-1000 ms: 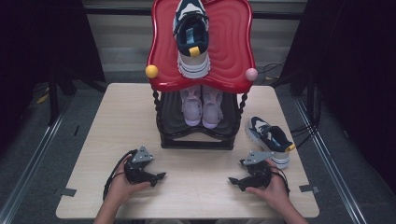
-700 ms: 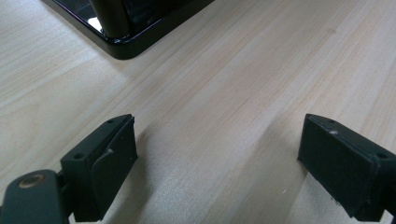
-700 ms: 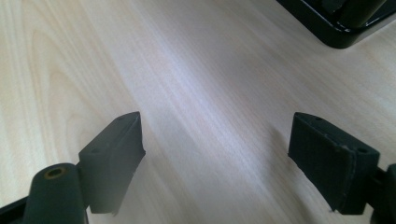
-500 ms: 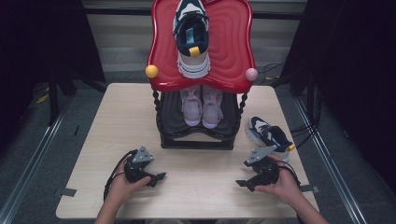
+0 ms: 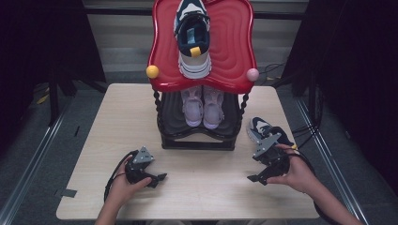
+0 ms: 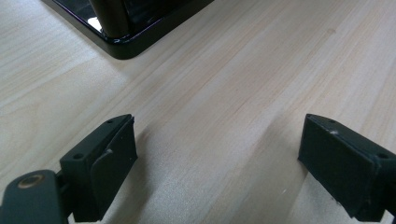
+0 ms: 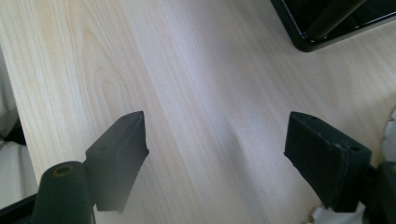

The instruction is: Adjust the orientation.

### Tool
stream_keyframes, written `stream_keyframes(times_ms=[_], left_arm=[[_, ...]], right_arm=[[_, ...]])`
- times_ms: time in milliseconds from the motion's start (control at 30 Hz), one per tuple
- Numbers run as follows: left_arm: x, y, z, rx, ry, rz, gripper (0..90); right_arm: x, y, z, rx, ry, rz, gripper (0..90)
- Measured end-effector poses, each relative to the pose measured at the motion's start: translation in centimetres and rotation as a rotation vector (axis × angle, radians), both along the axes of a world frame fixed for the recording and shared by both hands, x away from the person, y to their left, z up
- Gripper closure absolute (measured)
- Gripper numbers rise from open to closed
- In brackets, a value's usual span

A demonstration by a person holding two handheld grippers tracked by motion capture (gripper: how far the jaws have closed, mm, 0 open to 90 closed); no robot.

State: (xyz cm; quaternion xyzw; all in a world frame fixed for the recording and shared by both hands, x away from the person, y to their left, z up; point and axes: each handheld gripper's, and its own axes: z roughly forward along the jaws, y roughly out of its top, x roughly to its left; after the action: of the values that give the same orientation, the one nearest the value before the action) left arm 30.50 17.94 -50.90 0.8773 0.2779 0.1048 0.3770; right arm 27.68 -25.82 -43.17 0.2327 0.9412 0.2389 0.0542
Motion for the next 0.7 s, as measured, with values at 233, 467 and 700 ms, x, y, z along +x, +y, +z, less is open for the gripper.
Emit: stream_keyframes(times_ms=[233, 467, 700], left_arm=[[0.0, 0.0, 0.0, 0.000, 0.001, -0.001, 10.4], [0.0, 0.0, 0.0, 0.004, -0.001, 0.001, 10.2], [0.0, 0.0, 0.0, 0.006, 0.000, 0.000, 9.9]], right_arm=[[0.8, -0.5, 1.2, -0.051, 0.008, 0.007, 20.3], [1.6, -1.3, 2.1, -0.070, -0.007, 0.001, 20.3], [2.6, -2.7, 3.6, -0.107, -0.042, -0.032, 20.3]])
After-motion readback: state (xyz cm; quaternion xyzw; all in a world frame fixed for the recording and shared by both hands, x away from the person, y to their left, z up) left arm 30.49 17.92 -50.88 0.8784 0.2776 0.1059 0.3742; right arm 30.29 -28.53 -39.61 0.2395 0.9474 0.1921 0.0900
